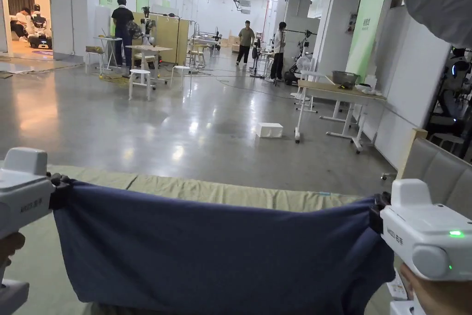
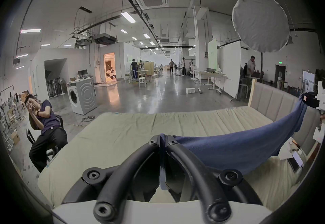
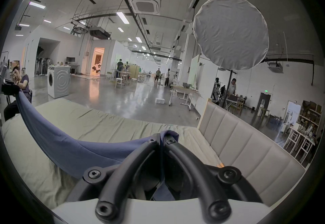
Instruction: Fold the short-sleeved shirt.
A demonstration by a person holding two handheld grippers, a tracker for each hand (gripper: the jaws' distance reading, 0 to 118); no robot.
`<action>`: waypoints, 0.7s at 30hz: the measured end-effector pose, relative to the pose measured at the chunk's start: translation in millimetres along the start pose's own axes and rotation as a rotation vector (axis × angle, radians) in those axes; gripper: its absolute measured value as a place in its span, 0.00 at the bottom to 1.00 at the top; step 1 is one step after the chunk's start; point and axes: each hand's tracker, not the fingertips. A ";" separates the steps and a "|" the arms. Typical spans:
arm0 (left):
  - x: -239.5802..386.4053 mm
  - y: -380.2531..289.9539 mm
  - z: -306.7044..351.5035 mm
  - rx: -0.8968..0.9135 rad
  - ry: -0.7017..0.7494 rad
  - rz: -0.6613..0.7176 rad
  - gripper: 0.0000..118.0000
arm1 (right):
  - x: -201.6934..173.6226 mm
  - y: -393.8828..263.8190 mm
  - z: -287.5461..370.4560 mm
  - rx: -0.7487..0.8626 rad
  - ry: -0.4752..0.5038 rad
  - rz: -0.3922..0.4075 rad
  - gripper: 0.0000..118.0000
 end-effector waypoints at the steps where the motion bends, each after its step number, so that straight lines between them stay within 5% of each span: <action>1: -0.7 -12.5 8.1 -0.007 -0.001 0.007 0.04 | -1.0 -9.2 9.0 -0.011 0.006 0.012 0.02; 5: -5.0 -63.5 38.4 -0.074 -0.026 0.028 0.04 | -3.3 -47.8 47.1 -0.110 0.052 -0.019 0.02; 7: -7.6 -91.1 55.8 -0.097 -0.040 0.029 0.04 | -8.5 -60.6 65.3 -0.080 0.052 0.097 0.02; 10: -12.1 -131.9 73.8 -0.186 -0.063 0.040 0.04 | -10.1 -88.7 82.0 -0.204 0.108 0.013 0.02; 21: -10.6 -241.3 90.1 -0.480 -0.115 0.032 0.04 | -30.2 -200.8 122.5 -0.557 0.199 0.052 0.02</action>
